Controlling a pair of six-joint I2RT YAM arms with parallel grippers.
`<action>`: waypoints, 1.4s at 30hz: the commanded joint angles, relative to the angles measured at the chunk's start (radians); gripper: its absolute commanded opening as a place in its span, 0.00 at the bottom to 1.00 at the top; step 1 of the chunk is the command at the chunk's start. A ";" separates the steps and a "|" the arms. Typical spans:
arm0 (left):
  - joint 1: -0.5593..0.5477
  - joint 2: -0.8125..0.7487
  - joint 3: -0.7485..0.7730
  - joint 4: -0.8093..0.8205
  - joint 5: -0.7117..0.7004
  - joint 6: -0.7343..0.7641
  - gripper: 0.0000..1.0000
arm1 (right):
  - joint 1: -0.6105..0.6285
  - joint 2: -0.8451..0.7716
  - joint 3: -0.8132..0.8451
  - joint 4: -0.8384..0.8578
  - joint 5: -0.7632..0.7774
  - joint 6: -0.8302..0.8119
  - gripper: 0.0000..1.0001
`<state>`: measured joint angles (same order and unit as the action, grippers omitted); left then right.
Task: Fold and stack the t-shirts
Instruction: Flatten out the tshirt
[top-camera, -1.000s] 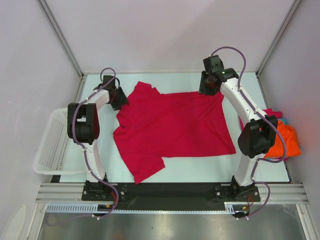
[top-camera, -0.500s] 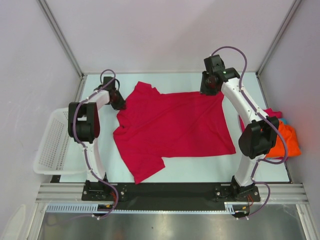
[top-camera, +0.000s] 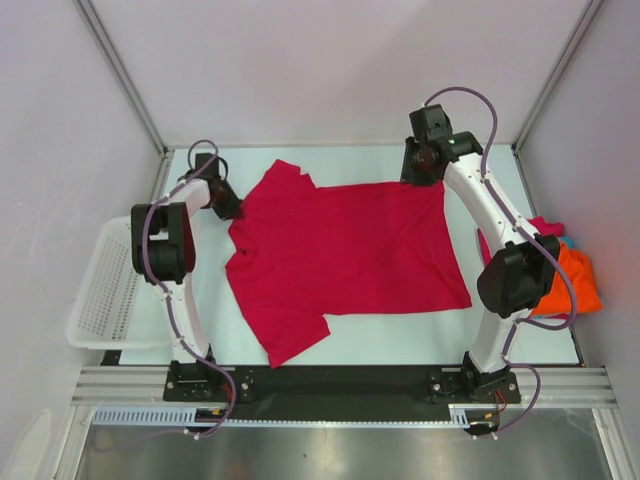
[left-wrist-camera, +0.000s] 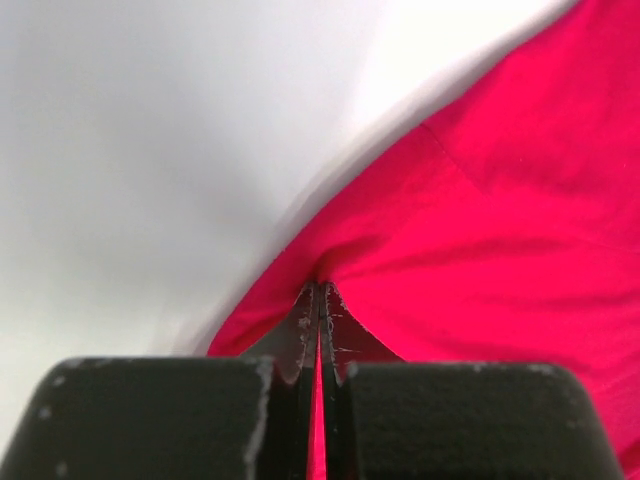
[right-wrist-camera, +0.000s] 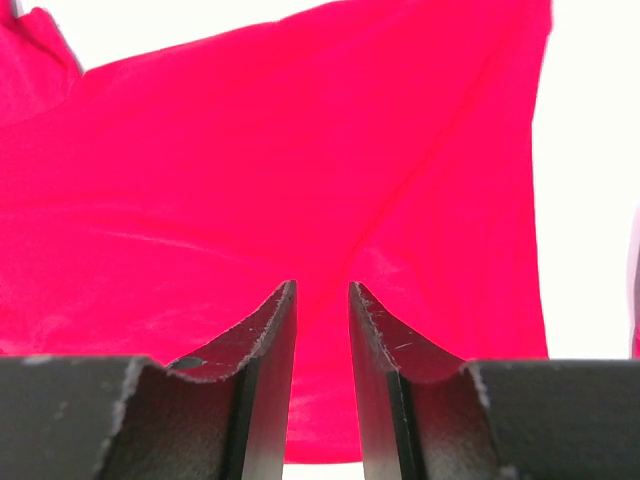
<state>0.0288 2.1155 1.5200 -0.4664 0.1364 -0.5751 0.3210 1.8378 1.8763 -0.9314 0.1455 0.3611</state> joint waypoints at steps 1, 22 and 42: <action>0.045 0.021 0.063 -0.021 -0.031 -0.003 0.00 | -0.003 -0.058 0.050 -0.018 0.012 -0.024 0.33; 0.033 -0.150 0.063 -0.083 0.005 0.038 0.77 | -0.123 -0.012 -0.213 0.126 -0.214 0.058 0.36; -0.335 -1.029 -0.540 -0.305 0.012 0.067 0.77 | -0.379 -0.676 -0.993 0.257 -0.627 0.188 0.52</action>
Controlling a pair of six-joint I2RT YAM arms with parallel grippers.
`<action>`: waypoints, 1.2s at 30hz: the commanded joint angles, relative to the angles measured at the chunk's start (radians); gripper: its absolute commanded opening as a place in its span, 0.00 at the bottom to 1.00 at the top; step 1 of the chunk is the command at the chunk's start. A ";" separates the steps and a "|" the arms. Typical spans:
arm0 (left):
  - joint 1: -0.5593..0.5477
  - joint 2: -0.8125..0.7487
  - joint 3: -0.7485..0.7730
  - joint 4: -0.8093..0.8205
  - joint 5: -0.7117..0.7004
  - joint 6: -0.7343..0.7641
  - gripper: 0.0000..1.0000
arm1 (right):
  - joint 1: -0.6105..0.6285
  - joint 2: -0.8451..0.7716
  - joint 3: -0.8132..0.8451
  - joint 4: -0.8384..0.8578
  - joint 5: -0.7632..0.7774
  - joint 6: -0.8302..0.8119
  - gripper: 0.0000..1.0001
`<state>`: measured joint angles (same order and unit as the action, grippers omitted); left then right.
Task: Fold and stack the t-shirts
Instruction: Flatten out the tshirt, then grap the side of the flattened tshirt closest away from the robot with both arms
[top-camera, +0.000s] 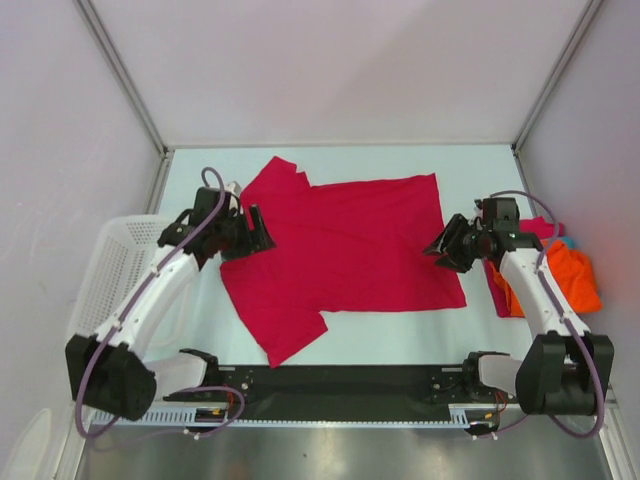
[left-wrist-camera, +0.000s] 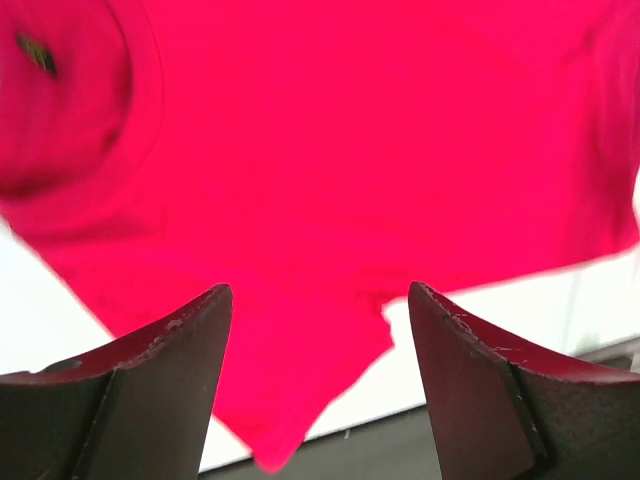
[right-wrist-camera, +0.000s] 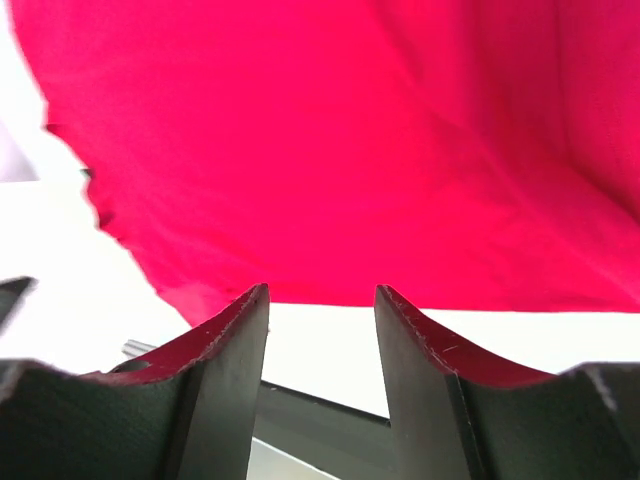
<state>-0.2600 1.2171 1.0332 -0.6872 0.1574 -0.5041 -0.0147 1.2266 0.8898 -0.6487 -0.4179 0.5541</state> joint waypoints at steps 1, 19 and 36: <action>-0.062 -0.158 -0.083 -0.110 -0.012 -0.013 0.77 | -0.057 -0.075 -0.011 -0.032 -0.068 -0.017 0.52; -0.403 -0.376 -0.378 -0.138 -0.067 -0.275 0.77 | -0.358 0.005 -0.063 -0.028 -0.160 -0.010 0.54; -0.631 -0.427 -0.611 0.005 -0.144 -0.550 0.77 | -0.373 0.109 -0.051 0.003 -0.160 -0.014 0.53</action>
<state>-0.8627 0.8272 0.4347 -0.7071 0.0509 -0.9718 -0.3923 1.3216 0.8085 -0.6598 -0.5632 0.5499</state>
